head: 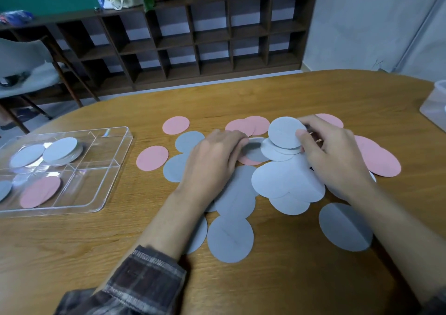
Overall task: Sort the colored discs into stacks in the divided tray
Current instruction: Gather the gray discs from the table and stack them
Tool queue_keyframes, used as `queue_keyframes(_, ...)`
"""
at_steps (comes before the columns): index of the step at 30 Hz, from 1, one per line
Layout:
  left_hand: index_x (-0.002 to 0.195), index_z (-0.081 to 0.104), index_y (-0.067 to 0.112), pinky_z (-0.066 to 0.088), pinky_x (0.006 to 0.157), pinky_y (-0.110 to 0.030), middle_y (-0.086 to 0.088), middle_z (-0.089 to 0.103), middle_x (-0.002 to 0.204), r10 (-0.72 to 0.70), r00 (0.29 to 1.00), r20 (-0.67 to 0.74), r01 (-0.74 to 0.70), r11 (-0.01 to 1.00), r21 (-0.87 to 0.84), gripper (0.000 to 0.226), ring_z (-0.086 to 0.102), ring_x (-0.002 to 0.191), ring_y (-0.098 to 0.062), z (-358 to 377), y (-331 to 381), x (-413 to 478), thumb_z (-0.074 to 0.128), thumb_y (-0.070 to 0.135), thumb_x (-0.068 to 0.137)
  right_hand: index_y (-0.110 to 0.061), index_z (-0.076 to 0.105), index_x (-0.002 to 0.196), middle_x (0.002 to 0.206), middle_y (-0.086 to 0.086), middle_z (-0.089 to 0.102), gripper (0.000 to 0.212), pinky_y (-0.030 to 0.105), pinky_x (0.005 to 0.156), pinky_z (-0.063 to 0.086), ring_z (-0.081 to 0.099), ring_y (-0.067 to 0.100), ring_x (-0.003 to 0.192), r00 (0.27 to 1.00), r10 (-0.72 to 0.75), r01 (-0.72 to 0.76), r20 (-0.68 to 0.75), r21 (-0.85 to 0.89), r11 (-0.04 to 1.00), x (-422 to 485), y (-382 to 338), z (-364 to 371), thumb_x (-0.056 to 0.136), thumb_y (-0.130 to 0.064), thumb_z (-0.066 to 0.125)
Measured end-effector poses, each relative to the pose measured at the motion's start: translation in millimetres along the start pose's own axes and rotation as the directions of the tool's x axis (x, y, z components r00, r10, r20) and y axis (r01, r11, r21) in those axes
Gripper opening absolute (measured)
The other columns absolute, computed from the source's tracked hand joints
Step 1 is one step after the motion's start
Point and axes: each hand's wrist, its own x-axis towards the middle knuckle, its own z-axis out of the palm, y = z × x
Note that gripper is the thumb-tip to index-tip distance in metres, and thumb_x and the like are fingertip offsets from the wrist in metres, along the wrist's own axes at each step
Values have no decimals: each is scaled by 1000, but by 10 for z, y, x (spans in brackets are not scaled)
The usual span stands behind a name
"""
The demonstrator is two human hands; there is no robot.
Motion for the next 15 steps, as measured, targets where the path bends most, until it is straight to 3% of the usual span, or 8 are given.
queue_keyframes(4,104,71,9,45,76,-25,-2,63,97,-10,993,-115,-3,993,-114,19,56,88,-18,-26,71,6,54,17,107,-27,71,111,85,-8,71,23,35,73,51,64,12,81,999,-21,21,29,31,999,-9,-21,36,102,-16,53)
queue_keyframes(6,104,72,7,43,78,-17,-2,66,98,-26,993,-119,5,985,-172,16,58,87,-14,-49,107,-2,58,13,106,-29,71,112,82,-9,70,25,38,75,51,64,14,82,997,-35,33,61,42,999,-20,-30,59,102,-15,53)
queue_keyframes(8,109,74,8,48,80,-19,0,72,98,-68,992,-106,41,970,-239,14,63,88,-12,-54,141,-21,62,12,103,-32,71,113,77,-5,68,29,39,78,51,64,15,82,994,-42,35,100,67,997,-33,-33,69,103,-13,51)
queue_keyframes(11,120,76,12,57,80,-34,3,75,92,-155,986,-58,130,941,-312,23,69,83,-14,-31,183,-45,68,16,99,-36,72,114,71,-1,65,36,44,79,51,61,15,76,986,-49,34,157,98,995,-48,-40,80,105,-13,46)
queue_keyframes(15,102,82,16,56,73,-31,3,76,83,-248,969,-18,221,894,-390,12,69,76,-11,-37,209,-36,74,20,95,-37,72,117,72,-1,65,34,49,79,50,61,13,75,976,-75,48,202,132,990,-56,-66,73,107,-20,44)
